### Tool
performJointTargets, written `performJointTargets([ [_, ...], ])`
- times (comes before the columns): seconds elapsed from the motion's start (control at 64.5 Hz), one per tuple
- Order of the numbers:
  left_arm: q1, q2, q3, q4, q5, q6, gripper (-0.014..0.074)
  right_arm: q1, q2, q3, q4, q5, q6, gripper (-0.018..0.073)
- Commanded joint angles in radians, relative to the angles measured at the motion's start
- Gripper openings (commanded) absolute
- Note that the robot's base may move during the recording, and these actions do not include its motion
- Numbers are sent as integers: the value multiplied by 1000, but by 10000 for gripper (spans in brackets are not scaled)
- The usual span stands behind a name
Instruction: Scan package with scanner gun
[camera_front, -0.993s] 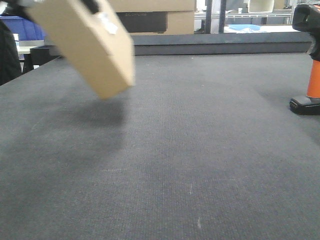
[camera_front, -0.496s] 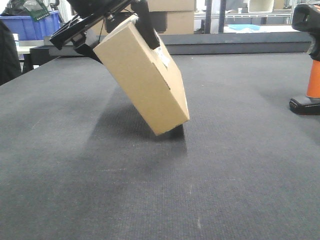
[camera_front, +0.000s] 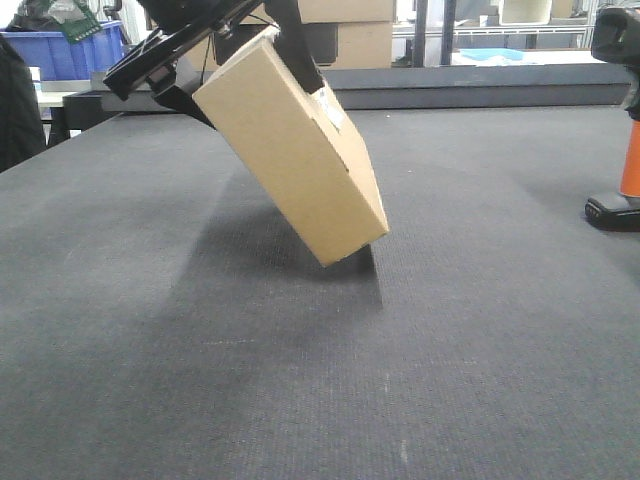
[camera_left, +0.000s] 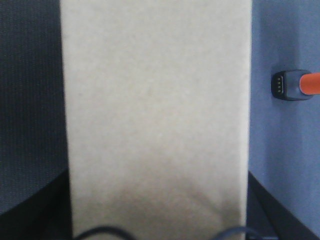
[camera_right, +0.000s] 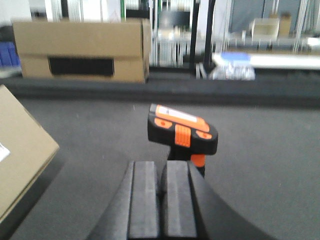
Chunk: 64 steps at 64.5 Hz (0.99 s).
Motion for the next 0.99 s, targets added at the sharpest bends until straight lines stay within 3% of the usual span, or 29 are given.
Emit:
performJointTargets([
  [0.0,-5,-5,-8,-18,-19,-3,-111,2,141,-41,-9,-66,-3,-168],
  [0.295,-5,-5,-8,-17,-17,-3,-111,2,475,-70,-9,-439,-3,-168],
  [0.465,-5,-5,-8,-17,-17,-1,-111,2,643,-70,111,-523,-3,-168],
  [0.636,-5,-5,-8,-2,-17,-1,-111,0,789,-56,244,-719,-3,-165],
  [0.713,-5,-5,-8,-2,-17,-1,-111,0,833,-56,229,-719,-3,-165],
  [0.775,-5,-5,-8,-2,-21,-1,-111,0,870,-56,161,-735,-3,-165],
  [0.977,-5,-5,-8,-2,-14,-1,-111,-13,962,-56,171,-818,6,-165],
])
